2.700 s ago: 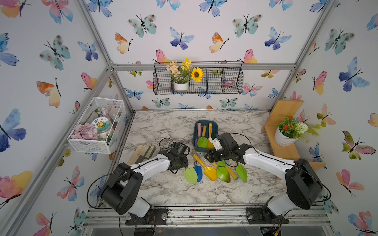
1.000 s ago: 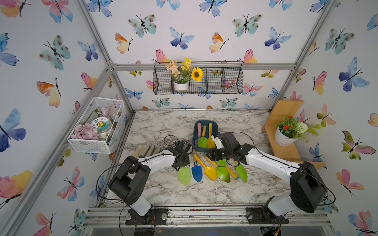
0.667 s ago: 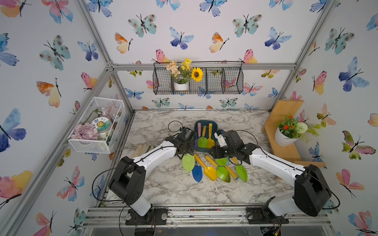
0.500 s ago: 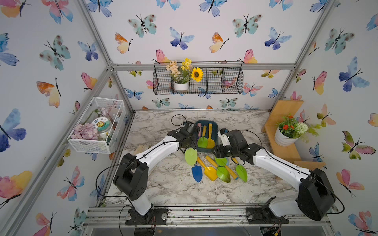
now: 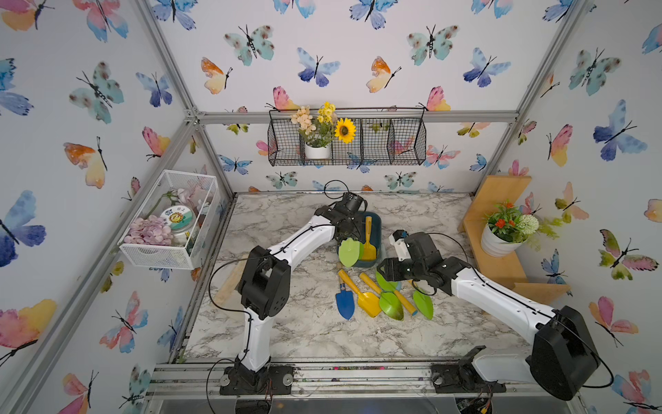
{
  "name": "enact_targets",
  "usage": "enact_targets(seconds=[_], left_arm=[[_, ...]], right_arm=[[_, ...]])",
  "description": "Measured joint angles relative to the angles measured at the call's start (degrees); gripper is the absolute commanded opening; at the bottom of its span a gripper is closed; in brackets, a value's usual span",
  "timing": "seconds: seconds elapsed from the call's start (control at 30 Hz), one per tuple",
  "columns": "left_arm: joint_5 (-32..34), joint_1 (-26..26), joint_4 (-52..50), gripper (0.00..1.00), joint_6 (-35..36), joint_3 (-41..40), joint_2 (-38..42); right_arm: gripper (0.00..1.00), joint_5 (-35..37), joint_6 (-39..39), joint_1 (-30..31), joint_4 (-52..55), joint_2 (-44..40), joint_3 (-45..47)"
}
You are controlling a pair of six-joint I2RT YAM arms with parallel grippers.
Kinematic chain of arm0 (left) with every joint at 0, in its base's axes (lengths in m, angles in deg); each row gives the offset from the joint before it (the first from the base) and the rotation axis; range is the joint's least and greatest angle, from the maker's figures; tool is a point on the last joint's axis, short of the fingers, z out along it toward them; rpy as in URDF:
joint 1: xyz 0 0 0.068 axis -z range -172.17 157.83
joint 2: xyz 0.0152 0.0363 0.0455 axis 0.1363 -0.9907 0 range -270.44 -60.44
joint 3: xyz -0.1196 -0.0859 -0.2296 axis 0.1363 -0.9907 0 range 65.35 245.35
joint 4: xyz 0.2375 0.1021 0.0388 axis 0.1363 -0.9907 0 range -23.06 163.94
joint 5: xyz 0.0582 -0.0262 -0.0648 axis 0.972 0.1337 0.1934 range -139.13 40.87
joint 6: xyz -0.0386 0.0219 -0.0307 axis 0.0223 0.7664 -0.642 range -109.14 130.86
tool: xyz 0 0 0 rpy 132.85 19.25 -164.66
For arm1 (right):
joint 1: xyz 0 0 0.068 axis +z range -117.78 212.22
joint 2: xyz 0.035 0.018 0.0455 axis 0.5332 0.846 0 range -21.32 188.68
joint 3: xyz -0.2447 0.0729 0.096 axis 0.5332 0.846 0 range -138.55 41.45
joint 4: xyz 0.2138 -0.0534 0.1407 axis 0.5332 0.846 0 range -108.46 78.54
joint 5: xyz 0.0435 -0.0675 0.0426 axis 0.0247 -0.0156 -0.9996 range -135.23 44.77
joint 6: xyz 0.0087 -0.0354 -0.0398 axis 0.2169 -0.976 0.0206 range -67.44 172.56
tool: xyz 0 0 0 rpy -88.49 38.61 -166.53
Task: Put the shovel into the storage box
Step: Place the shovel in the storage box.
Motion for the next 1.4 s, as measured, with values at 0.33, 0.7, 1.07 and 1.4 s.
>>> enact_targets(seconds=[0.33,0.7,1.07,1.4], left_arm=[[-0.28,-1.2,0.22,0.02,4.15,8.79,-7.72],[-0.63,-3.17,2.54,0.03,7.89,11.91,-12.57],[-1.57,-3.67,4.48,0.07,8.68,10.45,-14.01],[-1.55,-3.63,4.61,0.33,8.72,6.84,-14.01]], right_arm=[[0.6,0.48,0.44,0.0,0.72,-0.09,0.13],[0.6,0.74,0.5,0.0,0.76,-0.09,0.13],[0.6,1.6,1.14,0.0,1.14,-0.09,0.13],[0.6,1.7,1.55,-0.02,1.16,-0.07,0.13]])
